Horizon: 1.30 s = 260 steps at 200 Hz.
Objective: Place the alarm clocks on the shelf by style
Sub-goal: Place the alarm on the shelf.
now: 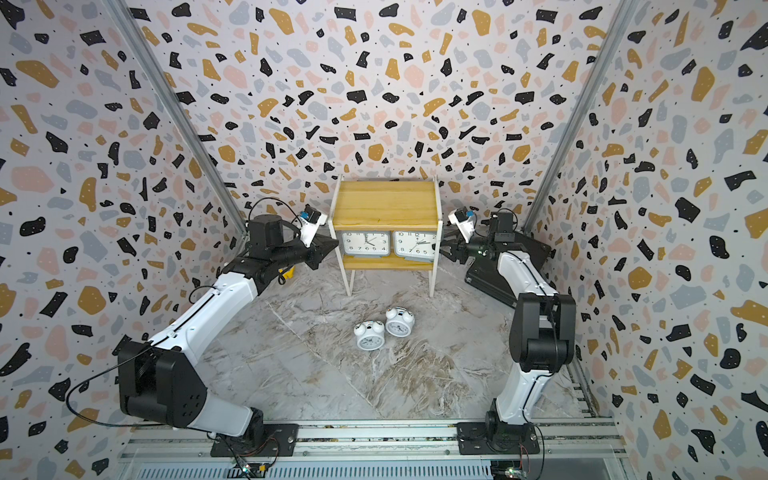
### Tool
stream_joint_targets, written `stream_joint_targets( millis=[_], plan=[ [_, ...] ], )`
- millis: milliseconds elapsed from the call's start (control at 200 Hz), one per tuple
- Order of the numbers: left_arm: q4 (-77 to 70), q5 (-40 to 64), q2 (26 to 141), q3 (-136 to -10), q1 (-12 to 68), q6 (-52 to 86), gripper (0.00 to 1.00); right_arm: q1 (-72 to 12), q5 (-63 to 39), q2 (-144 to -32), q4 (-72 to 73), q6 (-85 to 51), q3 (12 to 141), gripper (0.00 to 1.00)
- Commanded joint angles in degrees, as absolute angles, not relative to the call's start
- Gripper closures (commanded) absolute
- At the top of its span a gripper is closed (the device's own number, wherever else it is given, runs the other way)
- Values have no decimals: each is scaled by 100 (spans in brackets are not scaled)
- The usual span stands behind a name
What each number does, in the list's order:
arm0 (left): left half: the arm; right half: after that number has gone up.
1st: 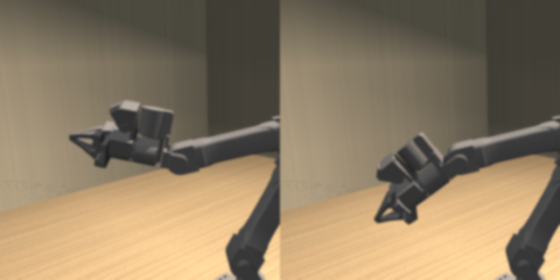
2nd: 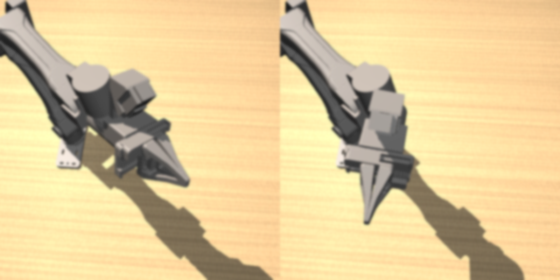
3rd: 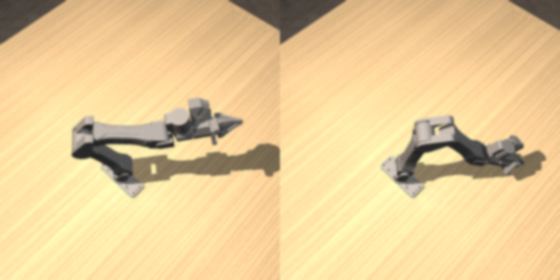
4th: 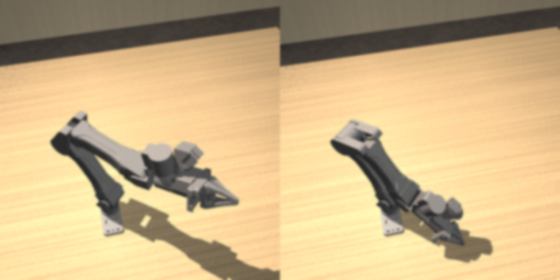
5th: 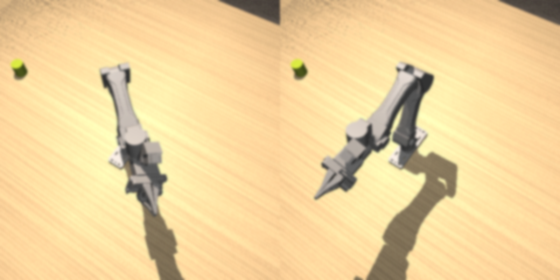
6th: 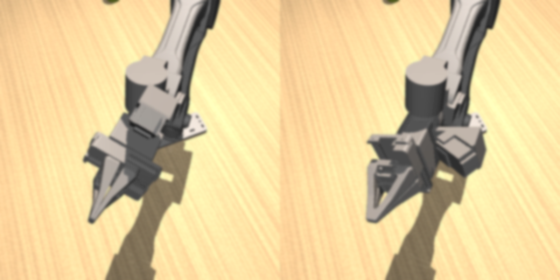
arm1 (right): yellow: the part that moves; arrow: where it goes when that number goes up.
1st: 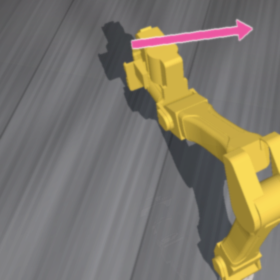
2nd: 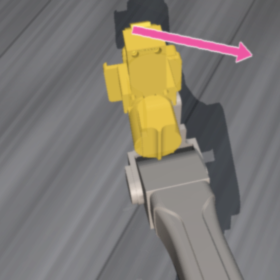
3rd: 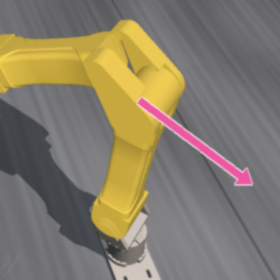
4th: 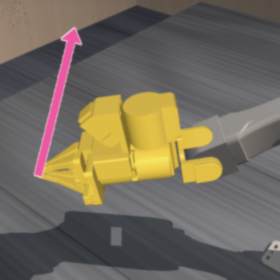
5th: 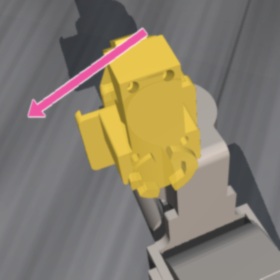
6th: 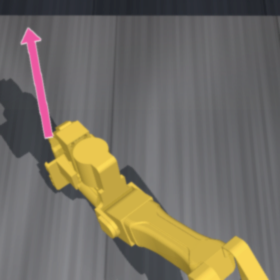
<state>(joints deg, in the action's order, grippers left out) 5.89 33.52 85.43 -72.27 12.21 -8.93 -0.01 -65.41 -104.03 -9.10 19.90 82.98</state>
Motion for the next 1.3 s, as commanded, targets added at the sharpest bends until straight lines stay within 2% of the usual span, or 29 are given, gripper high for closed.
stream_joint_targets(
  millis=[0,240,395,586,981,1151,1296],
  plan=[
    [756,3327,8640,-7381,1160,-791,88,-62,-6766,-10397,-1110,2144,8559,80],
    [764,3332,8658,-7396,1160,-784,88,-64,-6724,-10433,-1127,2171,8561,66],
    [765,3357,8683,-7412,1160,-784,88,-65,-6616,-10417,-1290,2332,8561,53],
    [782,3403,8710,-7442,1153,-789,88,-61,-6520,-10380,-1385,2426,8552,45],
    [801,3441,8728,-7453,1160,-782,88,-37,-6585,-10283,-1201,2272,8580,32],
    [816,3462,8734,-7448,1157,-783,88,147,-6603,-9858,-499,1795,8244,26],
    [812,3499,8740,-7442,1160,-778,88,366,-6618,-9580,-91,1446,8005,25]
  ],
)
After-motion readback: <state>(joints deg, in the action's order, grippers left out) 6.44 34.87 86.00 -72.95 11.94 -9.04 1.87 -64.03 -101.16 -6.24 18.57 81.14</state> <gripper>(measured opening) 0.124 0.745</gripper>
